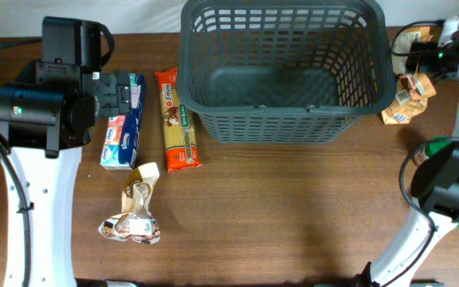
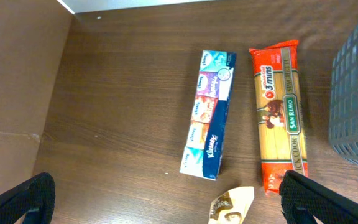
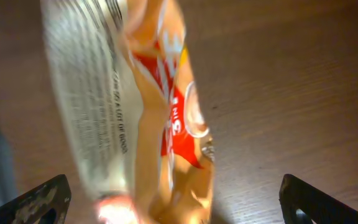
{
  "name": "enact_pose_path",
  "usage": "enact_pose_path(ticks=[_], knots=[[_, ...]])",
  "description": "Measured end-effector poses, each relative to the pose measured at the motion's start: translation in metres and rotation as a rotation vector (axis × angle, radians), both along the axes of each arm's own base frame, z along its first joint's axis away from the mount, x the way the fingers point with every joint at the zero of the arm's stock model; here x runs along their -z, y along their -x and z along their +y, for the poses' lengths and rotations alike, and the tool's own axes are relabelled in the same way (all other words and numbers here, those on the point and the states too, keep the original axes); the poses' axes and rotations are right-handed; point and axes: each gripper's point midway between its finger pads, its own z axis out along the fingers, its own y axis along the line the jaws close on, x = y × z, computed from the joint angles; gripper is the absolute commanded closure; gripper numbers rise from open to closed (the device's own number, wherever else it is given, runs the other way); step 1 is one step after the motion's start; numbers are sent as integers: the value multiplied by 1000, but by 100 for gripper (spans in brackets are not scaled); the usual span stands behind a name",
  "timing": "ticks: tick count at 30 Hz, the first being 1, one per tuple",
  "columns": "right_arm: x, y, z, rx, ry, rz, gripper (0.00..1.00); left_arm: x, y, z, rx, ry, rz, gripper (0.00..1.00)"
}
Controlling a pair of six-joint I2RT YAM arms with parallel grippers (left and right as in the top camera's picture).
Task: Pack container
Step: 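Grasp the orange-and-white snack bag with the right gripper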
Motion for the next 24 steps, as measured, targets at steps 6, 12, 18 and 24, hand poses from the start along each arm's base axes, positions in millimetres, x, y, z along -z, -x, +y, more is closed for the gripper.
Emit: enact_pose_path(ticks=[6, 12, 18, 24], knots=[[53, -2, 6, -50, -55, 99, 1, 16, -10, -10, 30, 35, 49, 1], [102, 5, 11, -60, -105, 201, 32, 43, -15, -20, 61, 75, 147, 1], [105, 2, 16, -34, -129, 197, 96, 63, -10, -25, 73, 94, 243, 1], [104, 9, 19, 73, -178, 212, 96, 67, -3, -26, 74, 97, 280, 1]])
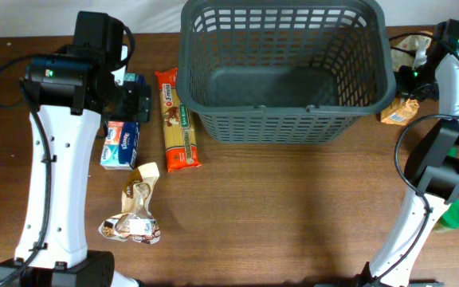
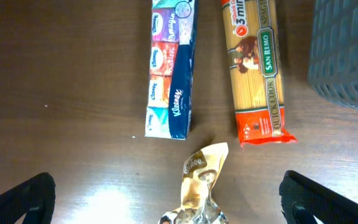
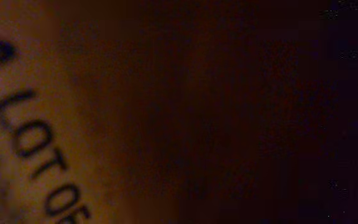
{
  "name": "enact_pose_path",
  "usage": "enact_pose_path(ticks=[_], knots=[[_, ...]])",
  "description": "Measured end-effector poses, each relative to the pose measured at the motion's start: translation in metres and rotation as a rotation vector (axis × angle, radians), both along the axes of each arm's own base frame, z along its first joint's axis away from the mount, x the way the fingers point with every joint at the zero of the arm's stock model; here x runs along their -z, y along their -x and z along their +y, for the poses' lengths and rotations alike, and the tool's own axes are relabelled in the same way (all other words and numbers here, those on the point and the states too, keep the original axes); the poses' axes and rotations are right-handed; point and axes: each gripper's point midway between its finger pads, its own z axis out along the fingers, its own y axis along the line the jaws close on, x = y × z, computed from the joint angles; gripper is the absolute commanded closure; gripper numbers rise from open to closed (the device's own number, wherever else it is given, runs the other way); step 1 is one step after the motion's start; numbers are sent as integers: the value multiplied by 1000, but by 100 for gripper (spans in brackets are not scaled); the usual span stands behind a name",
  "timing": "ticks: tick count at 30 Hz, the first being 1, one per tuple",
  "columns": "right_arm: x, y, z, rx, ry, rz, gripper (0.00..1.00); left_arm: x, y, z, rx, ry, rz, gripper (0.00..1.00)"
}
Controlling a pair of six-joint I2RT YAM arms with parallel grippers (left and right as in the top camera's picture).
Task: Pack container
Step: 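Grasp the orange-and-white snack bag with the right gripper, then lift the snack bag and drop it into the basket, right gripper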
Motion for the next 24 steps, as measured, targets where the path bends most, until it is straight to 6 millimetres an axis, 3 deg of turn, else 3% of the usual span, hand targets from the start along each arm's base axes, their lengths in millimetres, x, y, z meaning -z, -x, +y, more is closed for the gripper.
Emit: enact_pose_path(ticks=[7, 11, 12, 15, 17, 18, 20, 22, 24], knots=[[-15, 12, 4, 53, -26, 44, 96, 0, 1, 0, 0, 0, 3, 1], [-58, 1, 0, 102, -10, -38, 96, 0, 0, 0, 0, 0, 2, 1], [-78, -7, -3, 110, 6, -93, 96, 0, 0, 0, 0, 0, 0, 1], [-167, -17, 0, 116, 64, -296, 96, 0, -1, 0, 0, 1, -5, 1], [-273, -5, 24, 83, 124, -525, 96, 0, -1, 0, 0, 1, -5, 1], [-294, 0, 32, 74, 133, -569, 96, 0, -1, 0, 0, 1, -6, 1], [-364, 24, 67, 23, 154, -732, 96, 0, -1, 0, 0, 1, -5, 1], [-417, 52, 107, -39, 146, -861, 96, 0, -1, 0, 0, 1, -5, 1], [-454, 80, 148, -117, 117, -960, 96, 0, -1, 0, 0, 1, -5, 1]])
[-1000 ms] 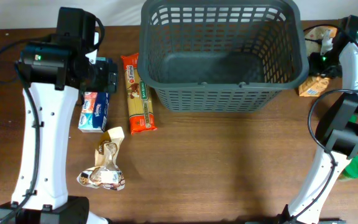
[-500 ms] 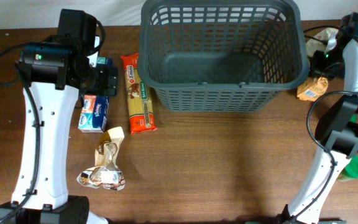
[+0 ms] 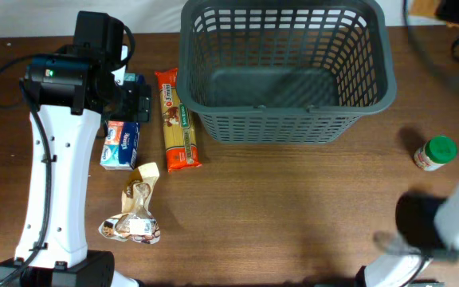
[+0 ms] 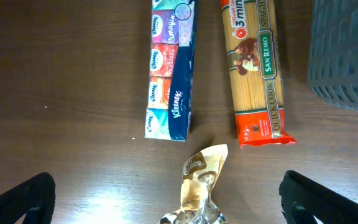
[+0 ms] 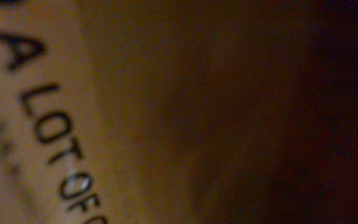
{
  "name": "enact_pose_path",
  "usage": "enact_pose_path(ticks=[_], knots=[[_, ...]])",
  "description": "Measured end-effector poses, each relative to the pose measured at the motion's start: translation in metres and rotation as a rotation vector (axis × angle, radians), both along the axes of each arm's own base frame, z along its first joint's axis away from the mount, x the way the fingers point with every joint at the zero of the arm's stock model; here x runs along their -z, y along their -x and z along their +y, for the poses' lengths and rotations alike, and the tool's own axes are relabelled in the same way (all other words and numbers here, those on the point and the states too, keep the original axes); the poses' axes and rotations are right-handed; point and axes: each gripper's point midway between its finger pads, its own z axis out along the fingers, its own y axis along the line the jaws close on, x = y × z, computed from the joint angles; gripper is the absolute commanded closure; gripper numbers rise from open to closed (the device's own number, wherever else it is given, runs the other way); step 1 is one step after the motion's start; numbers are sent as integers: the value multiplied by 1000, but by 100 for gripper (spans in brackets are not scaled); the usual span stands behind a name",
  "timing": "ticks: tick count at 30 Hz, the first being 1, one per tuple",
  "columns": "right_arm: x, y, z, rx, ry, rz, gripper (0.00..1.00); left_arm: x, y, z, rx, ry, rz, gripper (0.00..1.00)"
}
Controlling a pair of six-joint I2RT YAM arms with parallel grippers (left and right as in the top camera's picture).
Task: Pack container
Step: 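Lift the snack bag and drop it into the basket, right gripper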
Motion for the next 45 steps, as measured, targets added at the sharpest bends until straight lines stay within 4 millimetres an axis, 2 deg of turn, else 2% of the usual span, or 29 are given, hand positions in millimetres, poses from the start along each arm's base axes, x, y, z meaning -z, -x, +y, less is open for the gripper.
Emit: enact_pose_path(ticks=[1, 3, 6, 9, 12, 14, 17, 20, 24, 31, 34, 35, 36, 37, 38, 40, 43, 45], knots=[[-13, 13, 19, -43, -1, -32, 96, 0, 0, 0, 0, 0, 0, 1], [-20, 29, 45, -98, -3, -43, 96, 0, 0, 0, 0, 0, 0, 1], [-2, 34, 63, -109, -3, 32, 96, 0, 0, 0, 0, 0, 0, 1], [39, 11, 67, -63, 24, 162, 96, 0, 0, 0, 0, 0, 0, 1], [100, -26, 69, -19, 40, 333, 96, 0, 0, 0, 0, 0, 0, 1], [140, -42, 70, 0, 37, 440, 96, 0, 0, 0, 0, 0, 0, 1], [194, -55, 73, 36, 10, 583, 96, 0, 0, 0, 0, 0, 0, 1], [224, -56, 74, 83, -25, 666, 96, 0, 0, 0, 0, 1, 0, 1], [251, -57, 74, 126, -54, 728, 96, 0, 0, 0, 0, 0, 0, 1], [336, -41, 79, 173, -40, 932, 96, 0, 0, 0, 0, 0, -1, 1], [358, -37, 82, 175, -36, 968, 96, 0, 0, 0, 0, 1, -1, 1], [364, -36, 84, 174, -37, 975, 93, 0, 0, 0, 0, 1, -1, 1], [368, -36, 84, 173, -36, 979, 82, 0, 0, 0, 0, 1, -1, 1], [371, -36, 85, 173, -35, 982, 67, 0, 0, 0, 0, 1, -1, 1], [373, -35, 85, 175, -36, 984, 47, 0, 0, 0, 0, 0, -1, 1], [373, -37, 87, 172, -41, 976, 32, 0, 0, 0, 0, 1, -1, 1], [371, -39, 86, 174, -34, 968, 22, 0, 0, 0, 0, 0, -1, 1], [359, -43, 87, 168, -40, 936, 19, 0, 0, 0, 0, 0, -1, 1]])
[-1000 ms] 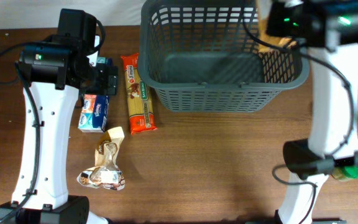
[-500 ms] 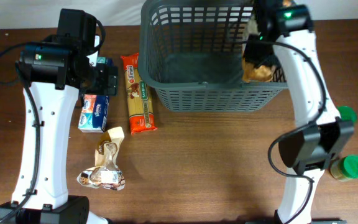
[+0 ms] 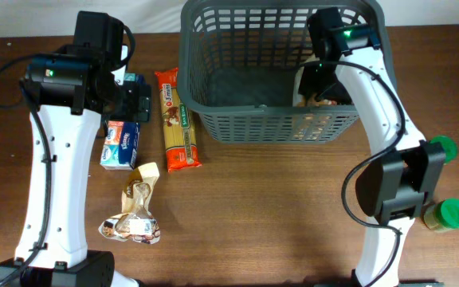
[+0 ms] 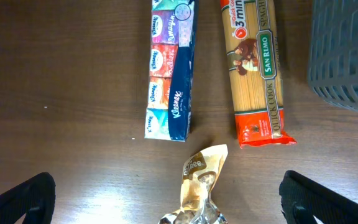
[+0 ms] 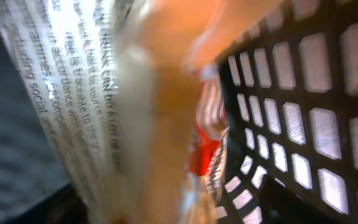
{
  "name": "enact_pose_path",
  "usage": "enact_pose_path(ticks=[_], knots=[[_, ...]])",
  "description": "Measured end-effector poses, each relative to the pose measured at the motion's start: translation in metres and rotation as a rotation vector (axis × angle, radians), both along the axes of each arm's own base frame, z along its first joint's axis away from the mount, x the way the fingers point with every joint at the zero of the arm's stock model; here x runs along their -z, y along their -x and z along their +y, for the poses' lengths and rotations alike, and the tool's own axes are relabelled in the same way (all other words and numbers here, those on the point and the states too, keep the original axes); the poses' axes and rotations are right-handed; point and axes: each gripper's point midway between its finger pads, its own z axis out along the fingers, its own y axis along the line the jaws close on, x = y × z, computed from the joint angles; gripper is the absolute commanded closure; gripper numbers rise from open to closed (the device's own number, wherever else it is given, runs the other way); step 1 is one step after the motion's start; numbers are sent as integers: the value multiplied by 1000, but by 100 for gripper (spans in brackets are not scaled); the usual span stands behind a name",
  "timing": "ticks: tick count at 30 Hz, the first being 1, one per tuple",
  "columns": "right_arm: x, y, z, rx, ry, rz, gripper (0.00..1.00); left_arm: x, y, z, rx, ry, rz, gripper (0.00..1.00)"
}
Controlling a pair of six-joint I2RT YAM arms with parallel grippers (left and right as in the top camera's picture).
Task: Pack container
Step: 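Lift the snack bag and drop it into the basket, right gripper, then reach the right gripper to the green-lidded jar and grasp it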
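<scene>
The dark grey mesh basket [image 3: 285, 131] stands at the back centre. My right gripper [image 3: 322, 78] reaches into its right end, shut on an orange snack bag [image 5: 148, 112] that fills the right wrist view, the basket wall [image 5: 316, 93] just beside it. From above the bag [image 3: 307, 83] shows low inside the basket. My left gripper [image 3: 126, 96] hangs open high over the left items: a Kleenex tissue pack [image 4: 169, 81], a spaghetti packet [image 4: 257, 68] and a crumpled gold foil bag [image 4: 197, 186]. Nothing is between the left fingers [image 4: 20, 199].
Two green-lidded jars [image 3: 441, 148] [image 3: 445, 214] stand on the wooden table at the right, near the right arm's base. The basket's corner [image 4: 347, 50] shows at the right edge of the left wrist view.
My right gripper, out of the overhead view before, is now inside the basket's right end with the orange snack bag. The left arm and the items under it have not moved.
First my right gripper stood open around the orange snack bag on the table right of the basket, and the left arm hung low at the left. Then the left arm had risen over the tissue pack and the right wrist view was pressed against the bag. Now the bag is in the basket.
</scene>
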Motion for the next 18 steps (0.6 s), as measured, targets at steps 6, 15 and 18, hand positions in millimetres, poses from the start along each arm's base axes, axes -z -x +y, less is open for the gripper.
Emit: enact_pose_path(ticks=[6, 15, 18], knots=[[-88, -10, 2, -83, -10, -204, 18, 0, 0, 0, 0, 0, 0, 1], [-295, 47, -80, 28, 82, -716, 15, 0, 0, 0, 1, 2, 0, 1], [-306, 78, -151, 206, 169, -711, 12, 0, 0, 0, 1, 2, 0, 1]])
